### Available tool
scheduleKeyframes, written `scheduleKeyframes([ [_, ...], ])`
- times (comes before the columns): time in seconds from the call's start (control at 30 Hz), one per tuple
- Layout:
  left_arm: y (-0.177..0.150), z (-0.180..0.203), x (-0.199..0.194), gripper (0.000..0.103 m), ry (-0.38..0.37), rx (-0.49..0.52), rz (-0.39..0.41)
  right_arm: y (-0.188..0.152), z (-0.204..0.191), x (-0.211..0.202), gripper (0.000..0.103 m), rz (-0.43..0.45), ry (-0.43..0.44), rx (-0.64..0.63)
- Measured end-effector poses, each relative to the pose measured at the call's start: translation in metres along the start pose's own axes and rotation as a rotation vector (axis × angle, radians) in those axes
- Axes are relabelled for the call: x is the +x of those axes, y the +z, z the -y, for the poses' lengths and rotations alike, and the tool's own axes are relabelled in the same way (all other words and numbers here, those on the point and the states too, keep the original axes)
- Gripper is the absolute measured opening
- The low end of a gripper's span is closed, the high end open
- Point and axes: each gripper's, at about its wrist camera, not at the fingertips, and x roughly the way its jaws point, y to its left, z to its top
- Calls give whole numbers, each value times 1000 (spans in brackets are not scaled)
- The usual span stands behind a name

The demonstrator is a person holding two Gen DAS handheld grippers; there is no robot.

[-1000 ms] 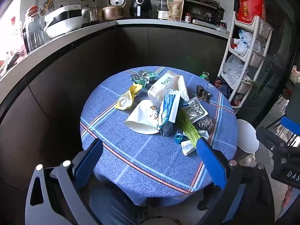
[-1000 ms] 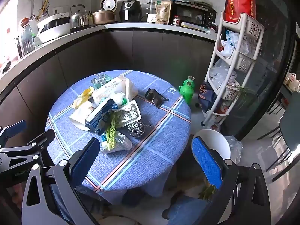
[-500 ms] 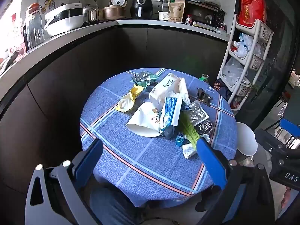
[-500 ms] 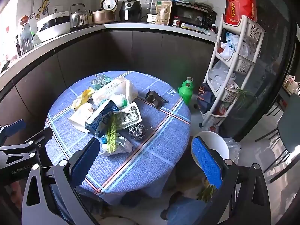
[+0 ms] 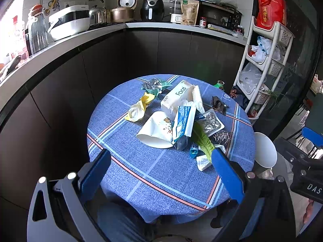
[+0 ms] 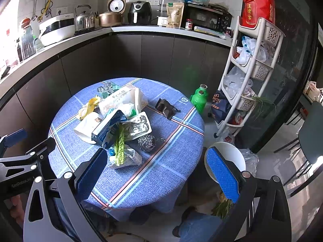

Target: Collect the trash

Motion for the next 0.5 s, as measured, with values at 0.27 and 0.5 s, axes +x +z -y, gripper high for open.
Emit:
scheduleKeyframes([
  [0.27,1,0,-1,100,3,0,6,2,2,-3,95,5,-2,4],
  [0.5,1,-1,-1,100,1,-1,7,1,2,-3,95,7,-3,5],
])
